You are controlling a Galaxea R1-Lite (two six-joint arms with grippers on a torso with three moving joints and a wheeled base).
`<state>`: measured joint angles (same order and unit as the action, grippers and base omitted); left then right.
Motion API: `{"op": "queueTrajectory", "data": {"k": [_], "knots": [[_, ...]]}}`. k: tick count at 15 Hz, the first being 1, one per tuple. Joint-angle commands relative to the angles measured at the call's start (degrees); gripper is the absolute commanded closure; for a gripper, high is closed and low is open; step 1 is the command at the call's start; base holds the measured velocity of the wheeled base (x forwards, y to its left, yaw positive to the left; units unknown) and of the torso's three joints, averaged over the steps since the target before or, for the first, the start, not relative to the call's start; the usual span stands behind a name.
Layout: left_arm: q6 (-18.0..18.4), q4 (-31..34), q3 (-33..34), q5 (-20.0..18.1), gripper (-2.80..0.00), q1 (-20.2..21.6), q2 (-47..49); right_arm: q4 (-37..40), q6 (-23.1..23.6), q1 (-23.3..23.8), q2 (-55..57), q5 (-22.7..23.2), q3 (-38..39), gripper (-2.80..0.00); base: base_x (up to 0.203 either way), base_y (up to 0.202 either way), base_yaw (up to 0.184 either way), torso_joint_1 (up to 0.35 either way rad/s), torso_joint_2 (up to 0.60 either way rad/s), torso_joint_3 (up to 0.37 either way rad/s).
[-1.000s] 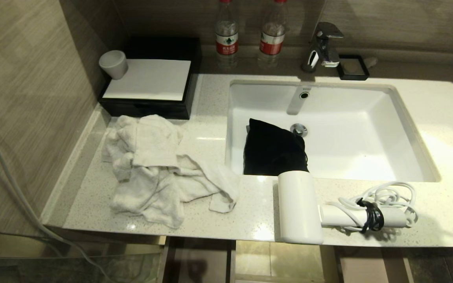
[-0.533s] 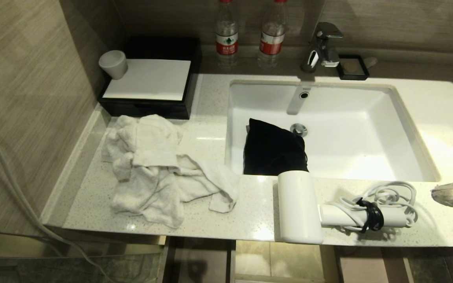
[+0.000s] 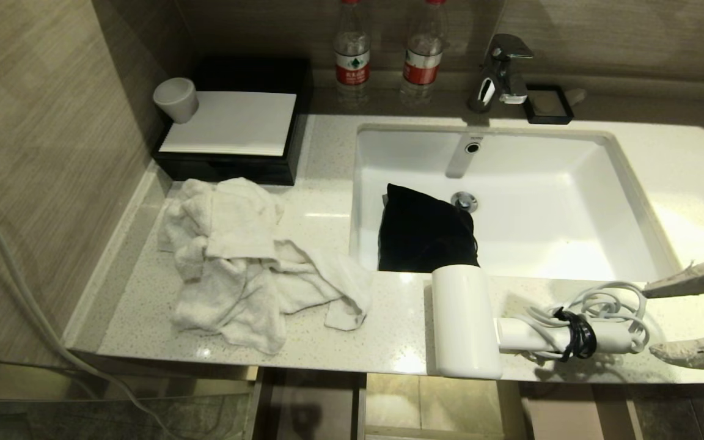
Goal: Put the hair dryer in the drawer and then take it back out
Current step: Pick up the hairdryer
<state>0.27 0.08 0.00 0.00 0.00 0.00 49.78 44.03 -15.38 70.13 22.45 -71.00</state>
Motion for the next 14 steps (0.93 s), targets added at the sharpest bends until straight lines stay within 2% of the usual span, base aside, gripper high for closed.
{"op": "queueTrajectory", "data": {"k": [1,3,5,6,7,8,10,11,13,14], "knots": [[0.0,0.0,0.1,0.0,0.0,0.0,0.0,0.6,0.4,-1.4,1.2,-0.2,0.2,-2.8,0.0,0.0,0.0,0.0,0.0,0.0],[0.0,0.0,0.1,0.0,0.0,0.0,0.0,0.6,1.2,-2.5,3.0,-1.3,-1.3,-2.8,0.0,0.0,0.0,0.0,0.0,0.0],[0.0,0.0,0.1,0.0,0.0,0.0,0.0,0.4,7.5,-3.5,5.1,-1.5,-1.7,-2.8,0.0,0.0,0.0,0.0,0.0,0.0],[0.0,0.0,0.1,0.0,0.0,0.0,0.0,0.4,8.4,-3.5,5.4,-1.6,-1.8,-2.8,0.0,0.0,0.0,0.0,0.0,0.0],[0.0,0.0,0.1,0.0,0.0,0.0,0.0,0.5,12.8,-3.5,6.1,-1.8,-1.9,-2.8,0.0,0.0,0.0,0.0,0.0,0.0],[0.0,0.0,0.1,0.0,0.0,0.0,0.0,0.6,14.9,-3.5,6.6,-2.1,-2.0,-2.8,0.0,0.0,0.0,0.0,0.0,0.0],[0.0,0.0,0.1,0.0,0.0,0.0,0.0,0.6,14.9,-3.5,6.6,-2.1,-2.0,-2.8,0.0,0.0,0.0,0.0,0.0,0.0],[0.0,0.0,0.1,0.0,0.0,0.0,0.0,0.4,16.4,-3.5,7.1,-2.1,-2.0,-2.8,0.0,0.0,0.0,0.0,0.0,0.0],[0.0,0.0,0.1,0.0,0.0,0.0,0.0,0.0,26.8,-3.6,9.2,-2.1,-2.1,-2.8,0.0,0.0,0.0,0.0,0.0,0.0],[0.0,0.0,0.1,0.0,0.0,0.0,0.0,-0.2,28.2,-4.0,9.9,-2.1,-2.1,-2.8,0.0,0.0,0.0,0.0,0.0,0.0]]}}
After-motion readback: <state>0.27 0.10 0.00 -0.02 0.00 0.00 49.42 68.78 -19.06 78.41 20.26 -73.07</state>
